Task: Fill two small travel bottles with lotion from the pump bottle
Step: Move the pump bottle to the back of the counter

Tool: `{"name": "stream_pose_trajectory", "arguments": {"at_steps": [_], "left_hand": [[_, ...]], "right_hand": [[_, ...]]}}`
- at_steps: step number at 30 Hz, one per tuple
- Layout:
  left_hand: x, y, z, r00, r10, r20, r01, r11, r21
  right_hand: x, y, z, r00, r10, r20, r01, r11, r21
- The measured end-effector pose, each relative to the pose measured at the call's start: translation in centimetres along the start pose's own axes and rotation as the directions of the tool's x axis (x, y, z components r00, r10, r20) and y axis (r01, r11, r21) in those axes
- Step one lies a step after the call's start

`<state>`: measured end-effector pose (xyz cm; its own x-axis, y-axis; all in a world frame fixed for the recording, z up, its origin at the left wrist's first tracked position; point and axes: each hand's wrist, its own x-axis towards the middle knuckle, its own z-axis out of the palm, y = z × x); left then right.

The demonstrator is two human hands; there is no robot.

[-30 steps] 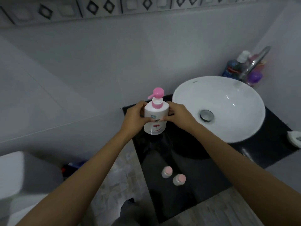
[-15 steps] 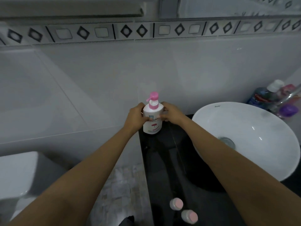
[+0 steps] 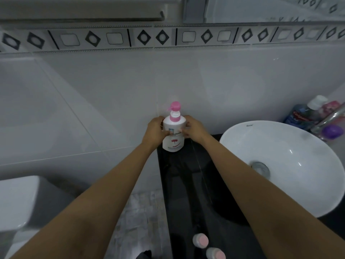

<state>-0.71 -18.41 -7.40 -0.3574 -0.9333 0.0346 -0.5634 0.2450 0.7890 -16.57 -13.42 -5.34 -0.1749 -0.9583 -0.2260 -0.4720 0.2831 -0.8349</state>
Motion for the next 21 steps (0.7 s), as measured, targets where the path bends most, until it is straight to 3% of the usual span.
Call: {"name": "stream_pose_trajectory", "arguments": {"at_steps": [7,10,13,15,17,19,21], "left_hand": [[-0.2,-0.1,-0.1,0.999,-0.042,-0.004,0.041,0.999,-0.028],[-1.4,-0.4,-0.4,0.993,-0.055,-0.103,0.056,0.998,0.006],[-4.3,0.0,-0.6,0.986,0.012,-0.165,-0.023,0.998,-0.063],[-6.7,0.8,-0.4,0.996,0.084,-0.008,-0.084,0.978,-0.188],[-9.6,1.6,0.2,0.958,0.163,0.237,-0.093,0.956,-0.28],[-12.5,2.1,1.0,0.845,0.223,0.485,-0.08,0.951,-0.298],[-15.1,1.9,2.3,0.715,0.269,0.646,-0.126,0.958,-0.259]], "right_hand": [[-0.4,0.5,0.3,0.999,0.014,-0.042,-0.013,1.0,0.017],[-1.8,0.7,-0.2,0.996,0.05,-0.072,-0.047,0.998,0.042],[-5.0,1.1,-0.8,0.988,0.11,-0.106,-0.1,0.991,0.091],[-8.4,1.5,-1.3,0.986,0.112,-0.121,-0.095,0.986,0.14],[-12.6,2.4,-1.7,0.985,0.101,-0.137,-0.08,0.985,0.151],[-17.2,3.7,-2.1,0.983,0.107,-0.15,-0.09,0.989,0.118],[-21.9,5.3,-2.1,0.976,0.153,-0.155,-0.145,0.988,0.06]]}}
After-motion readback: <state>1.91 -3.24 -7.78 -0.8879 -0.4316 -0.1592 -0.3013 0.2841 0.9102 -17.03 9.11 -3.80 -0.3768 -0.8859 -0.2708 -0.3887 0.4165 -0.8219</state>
